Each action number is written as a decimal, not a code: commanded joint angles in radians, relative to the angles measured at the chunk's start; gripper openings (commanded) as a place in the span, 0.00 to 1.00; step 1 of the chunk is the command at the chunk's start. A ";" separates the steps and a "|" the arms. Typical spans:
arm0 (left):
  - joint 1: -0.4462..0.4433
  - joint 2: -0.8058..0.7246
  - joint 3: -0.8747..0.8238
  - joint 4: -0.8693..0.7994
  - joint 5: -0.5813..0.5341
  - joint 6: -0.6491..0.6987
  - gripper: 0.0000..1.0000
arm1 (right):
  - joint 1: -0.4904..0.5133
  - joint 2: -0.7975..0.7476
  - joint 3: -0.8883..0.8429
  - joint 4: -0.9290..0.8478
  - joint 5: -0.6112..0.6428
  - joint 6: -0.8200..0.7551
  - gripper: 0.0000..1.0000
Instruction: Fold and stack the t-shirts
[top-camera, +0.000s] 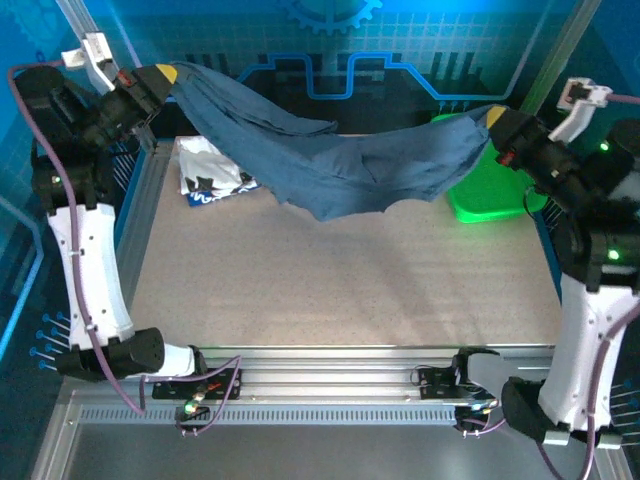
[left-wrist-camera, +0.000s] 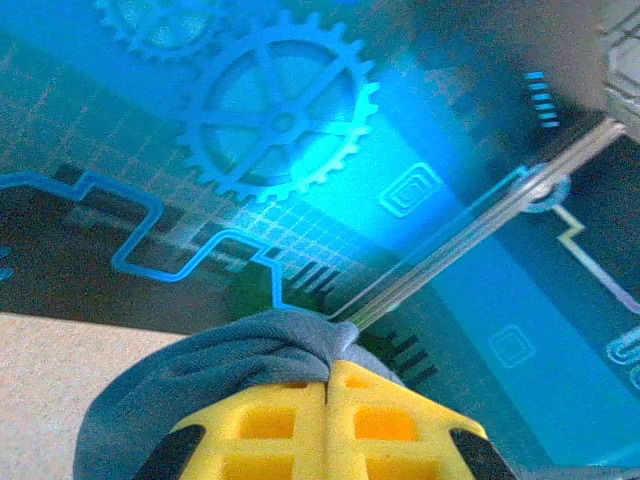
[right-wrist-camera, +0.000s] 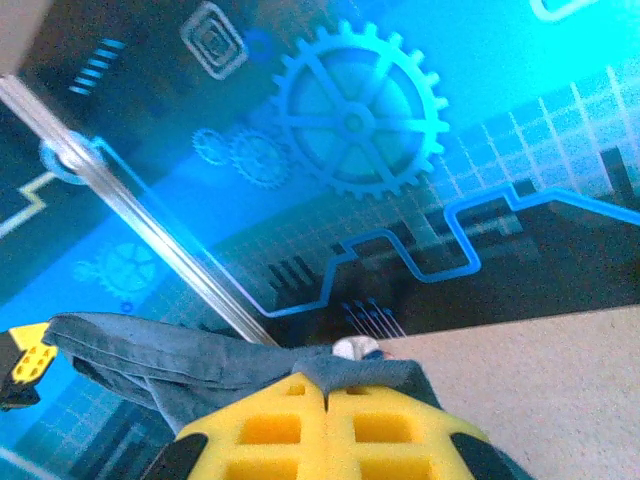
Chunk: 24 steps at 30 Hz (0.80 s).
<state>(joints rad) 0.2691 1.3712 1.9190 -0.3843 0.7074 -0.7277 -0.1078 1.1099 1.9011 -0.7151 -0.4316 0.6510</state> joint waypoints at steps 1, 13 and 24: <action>-0.015 -0.051 0.033 0.067 0.037 -0.066 0.00 | -0.027 0.001 0.074 -0.067 -0.093 0.007 0.00; -0.113 -0.096 -0.106 -0.022 -0.085 -0.043 0.00 | -0.036 0.165 0.262 -0.207 -0.081 -0.055 0.00; -0.110 0.185 -0.305 0.107 -0.311 0.110 0.00 | 0.070 0.748 0.485 -0.202 0.079 -0.229 0.00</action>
<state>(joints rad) 0.1604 1.4780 1.6516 -0.3523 0.5137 -0.6945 -0.0978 1.6756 2.2608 -0.8768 -0.4469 0.5274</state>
